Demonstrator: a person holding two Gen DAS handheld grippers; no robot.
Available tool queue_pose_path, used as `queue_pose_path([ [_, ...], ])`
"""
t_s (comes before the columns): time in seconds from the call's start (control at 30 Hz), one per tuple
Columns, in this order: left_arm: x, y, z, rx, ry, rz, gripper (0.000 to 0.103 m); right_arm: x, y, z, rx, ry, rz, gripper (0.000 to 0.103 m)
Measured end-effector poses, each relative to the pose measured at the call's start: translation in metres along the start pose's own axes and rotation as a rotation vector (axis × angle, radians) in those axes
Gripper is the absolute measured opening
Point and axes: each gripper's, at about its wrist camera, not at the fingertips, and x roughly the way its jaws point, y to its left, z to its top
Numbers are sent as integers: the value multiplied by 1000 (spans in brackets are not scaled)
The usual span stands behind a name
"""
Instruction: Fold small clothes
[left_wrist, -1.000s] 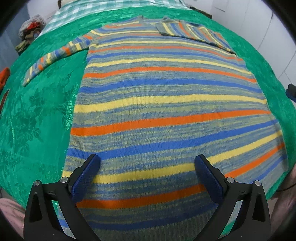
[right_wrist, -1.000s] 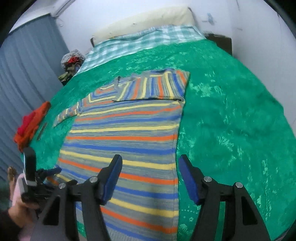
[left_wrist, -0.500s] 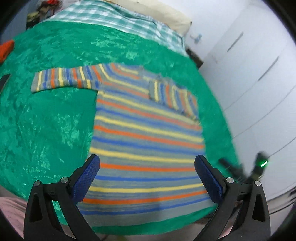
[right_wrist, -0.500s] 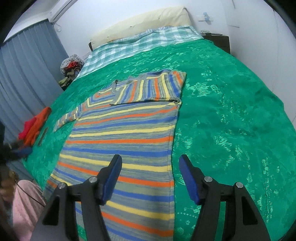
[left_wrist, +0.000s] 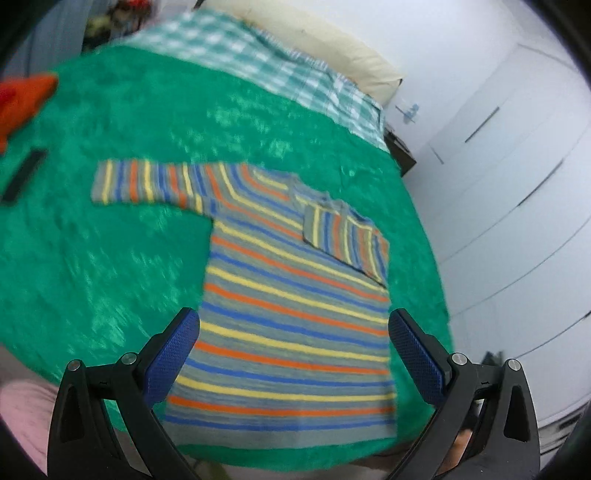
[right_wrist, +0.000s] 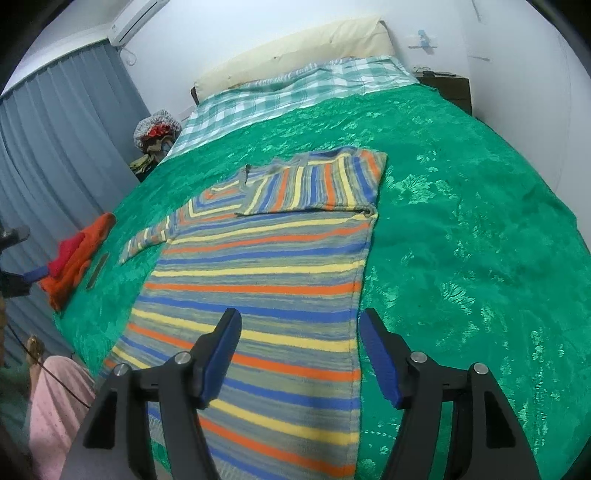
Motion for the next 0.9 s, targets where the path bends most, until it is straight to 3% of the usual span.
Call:
queue_pose_path([
  [0.13,10,-1,-2,44,6,60,102,-4,-4,1,21,-9,3,68],
  [0.3,45,38,5,-11,95,101,102,-5,-3,-1,21,-3,9,69],
  [0.47,66,90,72,-31,32,125,102,1,-2,-5,15,26,14,69],
  [0.53,85,120,103,-31,9,183,102,5,-2,-5,20,38,16,69],
  [0.63,117,188,132,-161,-10,322,101,13,-3,-4,14,55,6,69],
  [0.73,151,254,139,-305,27,427,100,20,-4,-2,13,74,0,69],
  [0.8,167,279,138,-354,52,448,100,25,-5,-1,12,89,-4,69],
  [0.83,174,287,138,-363,61,444,98,28,-4,-1,11,94,-7,69],
  [0.9,186,290,139,-338,66,418,80,34,-4,0,9,106,-10,69],
])
